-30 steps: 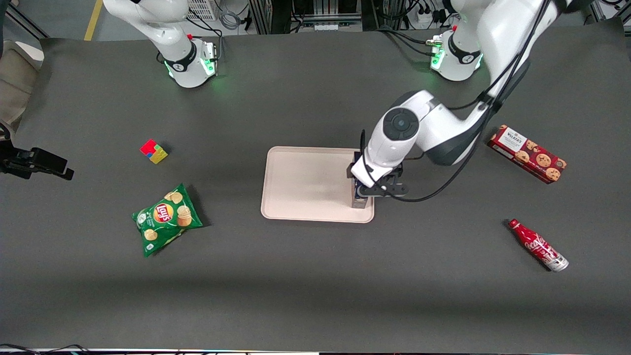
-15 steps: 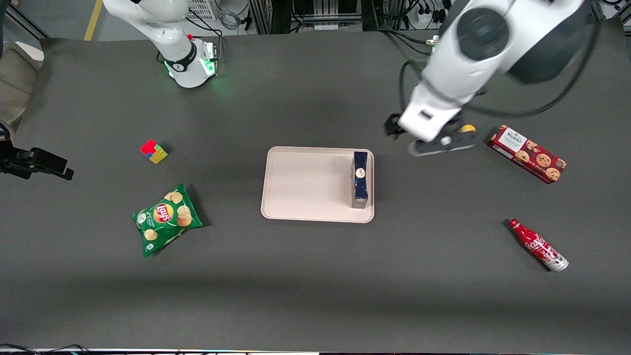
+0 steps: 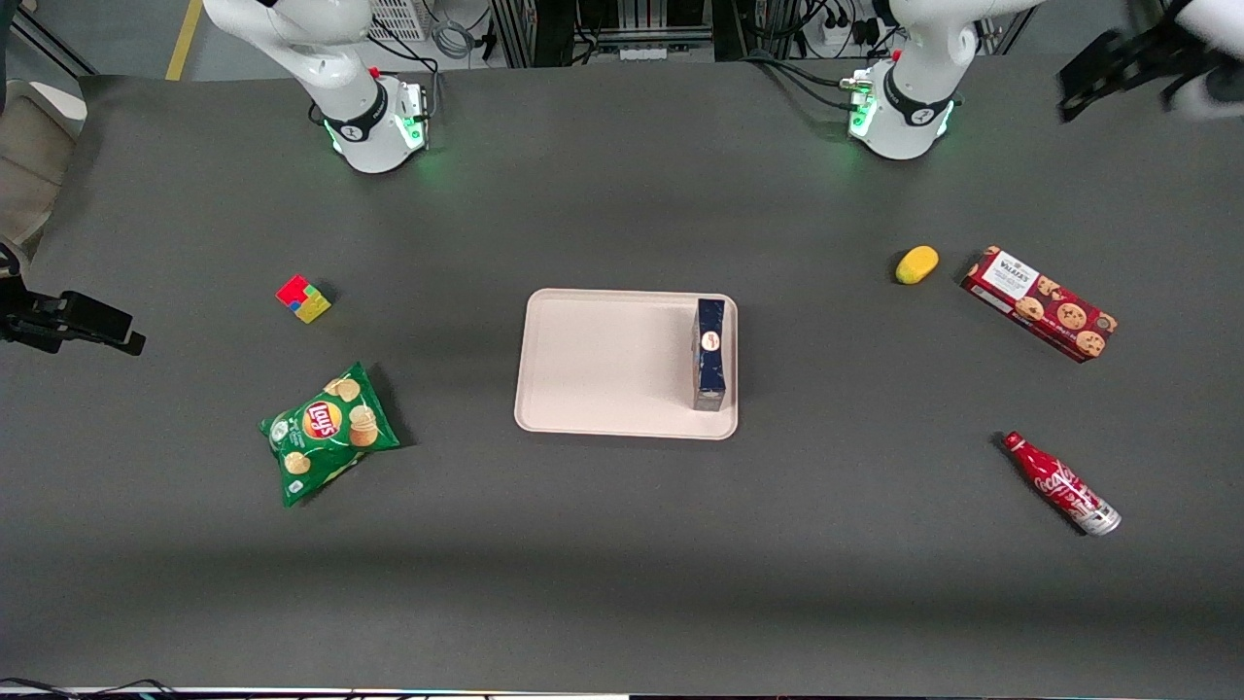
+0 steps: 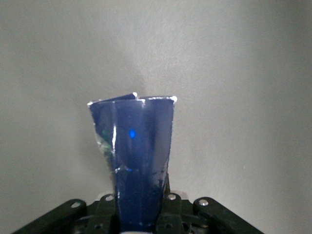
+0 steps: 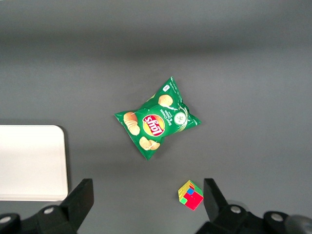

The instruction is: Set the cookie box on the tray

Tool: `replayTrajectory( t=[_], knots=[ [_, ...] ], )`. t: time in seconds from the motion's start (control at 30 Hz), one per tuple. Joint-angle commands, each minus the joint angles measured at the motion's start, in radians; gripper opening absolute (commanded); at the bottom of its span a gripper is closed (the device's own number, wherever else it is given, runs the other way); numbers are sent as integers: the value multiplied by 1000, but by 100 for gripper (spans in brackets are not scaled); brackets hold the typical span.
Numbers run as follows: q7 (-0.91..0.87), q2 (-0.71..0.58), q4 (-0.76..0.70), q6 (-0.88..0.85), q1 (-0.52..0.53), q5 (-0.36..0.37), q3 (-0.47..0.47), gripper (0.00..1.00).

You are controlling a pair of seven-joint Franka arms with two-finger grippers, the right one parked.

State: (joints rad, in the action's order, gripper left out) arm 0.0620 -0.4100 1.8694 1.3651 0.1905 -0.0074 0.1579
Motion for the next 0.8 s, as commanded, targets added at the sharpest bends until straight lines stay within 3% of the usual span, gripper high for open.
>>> replayTrajectory(
  t=[0.0, 0.33, 0.77],
  knots=[
    [15, -40, 79, 65, -54, 4, -40, 100],
    [19, 42, 4, 55, -49, -13, -40, 100],
    [1, 40, 4, 58, -54, -13, -38, 100]
  ],
)
